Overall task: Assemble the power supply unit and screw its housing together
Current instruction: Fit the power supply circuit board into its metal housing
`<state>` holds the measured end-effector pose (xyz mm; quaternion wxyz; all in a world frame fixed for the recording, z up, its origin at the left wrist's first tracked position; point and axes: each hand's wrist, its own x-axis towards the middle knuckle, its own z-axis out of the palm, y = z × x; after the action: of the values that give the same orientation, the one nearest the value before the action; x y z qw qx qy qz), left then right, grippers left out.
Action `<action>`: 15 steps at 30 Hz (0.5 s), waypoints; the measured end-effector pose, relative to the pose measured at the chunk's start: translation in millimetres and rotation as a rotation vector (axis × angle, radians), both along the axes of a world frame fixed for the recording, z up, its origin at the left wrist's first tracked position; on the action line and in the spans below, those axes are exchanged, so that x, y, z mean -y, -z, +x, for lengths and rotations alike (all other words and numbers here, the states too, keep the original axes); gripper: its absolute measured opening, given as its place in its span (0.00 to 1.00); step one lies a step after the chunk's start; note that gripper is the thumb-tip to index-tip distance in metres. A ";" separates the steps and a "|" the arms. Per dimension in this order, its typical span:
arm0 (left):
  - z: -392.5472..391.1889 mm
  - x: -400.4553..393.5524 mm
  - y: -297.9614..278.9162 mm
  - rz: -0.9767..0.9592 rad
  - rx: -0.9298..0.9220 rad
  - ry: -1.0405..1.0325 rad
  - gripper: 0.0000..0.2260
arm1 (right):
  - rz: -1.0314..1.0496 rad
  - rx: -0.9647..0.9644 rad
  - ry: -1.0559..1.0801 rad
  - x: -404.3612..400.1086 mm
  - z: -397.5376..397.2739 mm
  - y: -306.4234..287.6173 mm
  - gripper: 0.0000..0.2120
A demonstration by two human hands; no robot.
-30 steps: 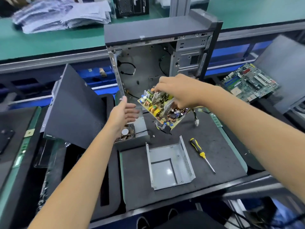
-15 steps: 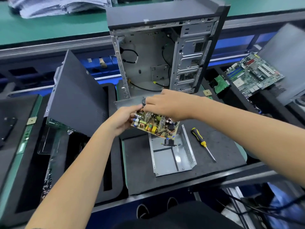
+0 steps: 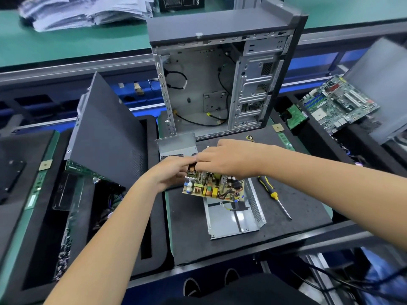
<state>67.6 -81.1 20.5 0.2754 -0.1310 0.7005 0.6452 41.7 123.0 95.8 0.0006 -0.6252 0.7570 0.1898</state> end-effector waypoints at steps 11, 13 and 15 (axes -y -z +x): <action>14.3 -7.2 -27.7 -0.391 -0.461 0.560 0.47 | 0.047 0.012 0.003 -1.4 4.6 8.2 0.26; 16.4 -15.9 -25.7 -0.443 -0.532 0.497 0.50 | 0.046 0.022 0.008 -2.5 4.2 7.0 0.27; 16.7 -18.9 -25.3 -0.468 -0.585 0.457 0.50 | 0.038 0.025 0.007 -3.1 4.0 4.7 0.27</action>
<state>84.3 -62.2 45.8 0.1641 0.1568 0.8872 0.4018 45.7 126.1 91.1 0.0224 -0.6248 0.7554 0.1963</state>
